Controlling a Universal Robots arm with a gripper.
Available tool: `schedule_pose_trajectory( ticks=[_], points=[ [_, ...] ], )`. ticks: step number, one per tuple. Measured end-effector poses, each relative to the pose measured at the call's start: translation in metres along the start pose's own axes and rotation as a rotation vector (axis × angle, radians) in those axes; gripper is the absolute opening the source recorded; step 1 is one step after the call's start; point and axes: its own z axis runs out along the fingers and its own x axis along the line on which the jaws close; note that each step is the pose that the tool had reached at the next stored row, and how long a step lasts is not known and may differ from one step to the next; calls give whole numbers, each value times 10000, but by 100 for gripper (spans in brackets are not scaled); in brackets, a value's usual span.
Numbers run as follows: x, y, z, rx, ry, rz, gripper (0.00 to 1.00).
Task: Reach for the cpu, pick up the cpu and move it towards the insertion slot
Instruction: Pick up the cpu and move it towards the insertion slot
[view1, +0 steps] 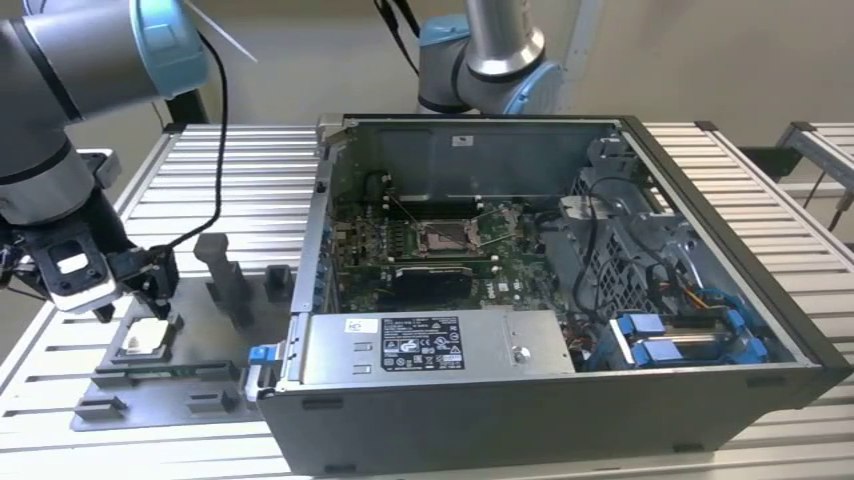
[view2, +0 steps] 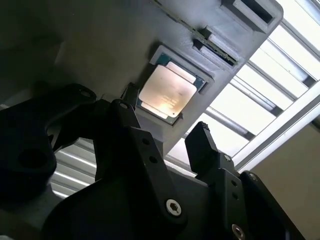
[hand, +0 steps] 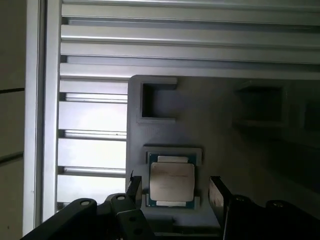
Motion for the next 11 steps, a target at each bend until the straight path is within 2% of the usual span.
schedule_pose_trajectory(
  ticks=[11],
  points=[
    [8, -5, 120, -3, -1, -10, 100]
  ],
)
